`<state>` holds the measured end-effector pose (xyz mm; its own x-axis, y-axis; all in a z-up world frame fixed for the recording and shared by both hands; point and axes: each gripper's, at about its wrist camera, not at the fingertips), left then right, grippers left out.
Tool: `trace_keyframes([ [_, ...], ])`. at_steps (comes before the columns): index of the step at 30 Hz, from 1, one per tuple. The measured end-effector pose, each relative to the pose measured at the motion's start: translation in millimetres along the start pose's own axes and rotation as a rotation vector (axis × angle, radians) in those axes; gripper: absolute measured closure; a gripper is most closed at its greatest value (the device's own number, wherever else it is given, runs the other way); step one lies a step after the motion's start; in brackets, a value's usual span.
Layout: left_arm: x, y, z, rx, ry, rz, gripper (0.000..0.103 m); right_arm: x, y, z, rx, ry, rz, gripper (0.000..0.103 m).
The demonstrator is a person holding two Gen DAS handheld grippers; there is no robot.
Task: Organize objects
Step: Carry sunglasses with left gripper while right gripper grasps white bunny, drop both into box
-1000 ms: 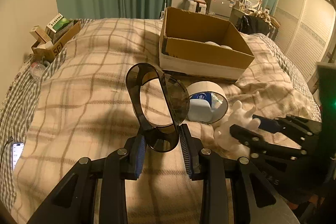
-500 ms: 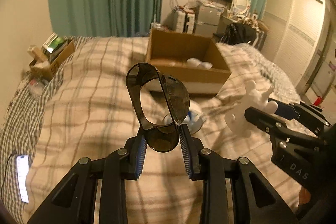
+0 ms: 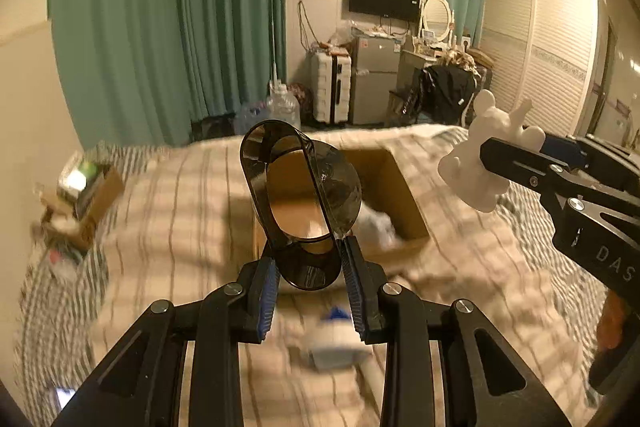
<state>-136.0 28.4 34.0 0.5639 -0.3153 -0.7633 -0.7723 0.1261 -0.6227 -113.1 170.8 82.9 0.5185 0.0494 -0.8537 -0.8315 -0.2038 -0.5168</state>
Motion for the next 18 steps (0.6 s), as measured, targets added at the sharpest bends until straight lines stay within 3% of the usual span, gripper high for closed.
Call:
trace_keyframes([
  [9, -56, 62, -1, -0.023, 0.044, 0.015, 0.072, -46, 72, 15, 0.009, -0.007, -0.001, 0.066],
  [18, -43, 151, -10, -0.004, 0.018, -0.101, 0.072, -30, 171, 32, 0.009, 0.014, -0.123, 0.066],
])
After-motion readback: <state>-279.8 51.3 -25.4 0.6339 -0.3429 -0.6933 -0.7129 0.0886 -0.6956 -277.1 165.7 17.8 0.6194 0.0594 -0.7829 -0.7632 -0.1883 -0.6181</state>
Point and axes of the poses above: each gripper's, at about its wrist camera, not at the fingertips, and y roughly the way its jaws point, z to its right, x to its underside, and after that the axes turned 12 degrees about y, right-handed
